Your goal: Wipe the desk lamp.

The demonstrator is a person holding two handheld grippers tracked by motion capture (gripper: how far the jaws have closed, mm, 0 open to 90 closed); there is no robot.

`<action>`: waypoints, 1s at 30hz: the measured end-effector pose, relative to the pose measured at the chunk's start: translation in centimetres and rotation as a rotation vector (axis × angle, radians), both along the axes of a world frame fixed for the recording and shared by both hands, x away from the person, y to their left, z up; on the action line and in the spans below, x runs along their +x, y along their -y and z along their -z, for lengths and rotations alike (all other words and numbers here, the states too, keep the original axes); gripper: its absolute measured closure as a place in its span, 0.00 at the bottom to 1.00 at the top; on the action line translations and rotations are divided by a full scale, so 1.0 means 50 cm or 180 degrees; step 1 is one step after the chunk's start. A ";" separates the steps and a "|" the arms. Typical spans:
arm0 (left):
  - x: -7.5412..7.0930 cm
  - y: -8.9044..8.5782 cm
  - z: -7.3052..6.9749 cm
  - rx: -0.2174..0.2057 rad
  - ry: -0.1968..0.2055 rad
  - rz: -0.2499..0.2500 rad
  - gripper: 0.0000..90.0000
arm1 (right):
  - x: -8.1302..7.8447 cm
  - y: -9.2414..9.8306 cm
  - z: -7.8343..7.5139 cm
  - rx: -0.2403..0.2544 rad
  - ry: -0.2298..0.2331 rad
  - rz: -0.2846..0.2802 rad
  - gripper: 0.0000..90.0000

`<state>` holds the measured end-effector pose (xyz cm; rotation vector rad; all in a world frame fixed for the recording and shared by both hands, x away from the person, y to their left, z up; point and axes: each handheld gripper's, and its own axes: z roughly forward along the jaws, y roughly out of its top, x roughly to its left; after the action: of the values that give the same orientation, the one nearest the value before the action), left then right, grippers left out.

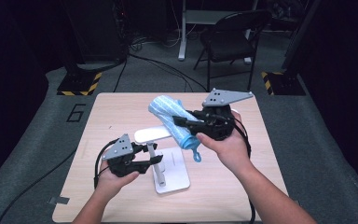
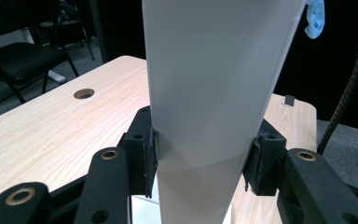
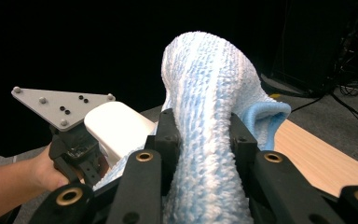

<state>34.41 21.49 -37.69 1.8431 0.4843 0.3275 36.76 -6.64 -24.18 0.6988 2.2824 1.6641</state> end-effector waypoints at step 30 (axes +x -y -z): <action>0.000 -0.032 0.004 -0.0040 -0.0011 -0.0019 0.59 | 0.035 0.141 0.010 0.0029 -0.0098 0.0431 0.79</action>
<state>34.42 23.07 -37.87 1.8307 0.4934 0.3246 38.49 -13.69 -24.69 0.8661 2.1956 1.6136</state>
